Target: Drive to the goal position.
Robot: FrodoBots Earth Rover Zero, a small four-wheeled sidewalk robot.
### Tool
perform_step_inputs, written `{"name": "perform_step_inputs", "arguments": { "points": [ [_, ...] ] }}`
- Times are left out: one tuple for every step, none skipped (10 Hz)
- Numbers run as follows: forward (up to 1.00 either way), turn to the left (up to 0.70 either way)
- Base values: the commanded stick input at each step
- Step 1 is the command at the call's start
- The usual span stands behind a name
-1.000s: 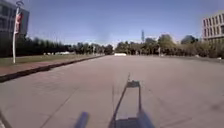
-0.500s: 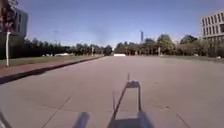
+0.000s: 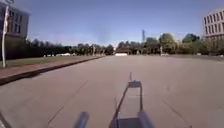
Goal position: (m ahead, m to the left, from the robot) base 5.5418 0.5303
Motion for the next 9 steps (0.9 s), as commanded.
{"name": "perform_step_inputs", "arguments": {
  "points": [
    [1.0, -0.04],
    [1.0, 0.0],
    [1.0, 0.0],
    [1.0, 0.0],
    [1.0, -0.13],
    [1.0, -0.27],
    [1.0, -0.27],
    [1.0, -0.27],
    [1.0, -0.2]
  ]
}}
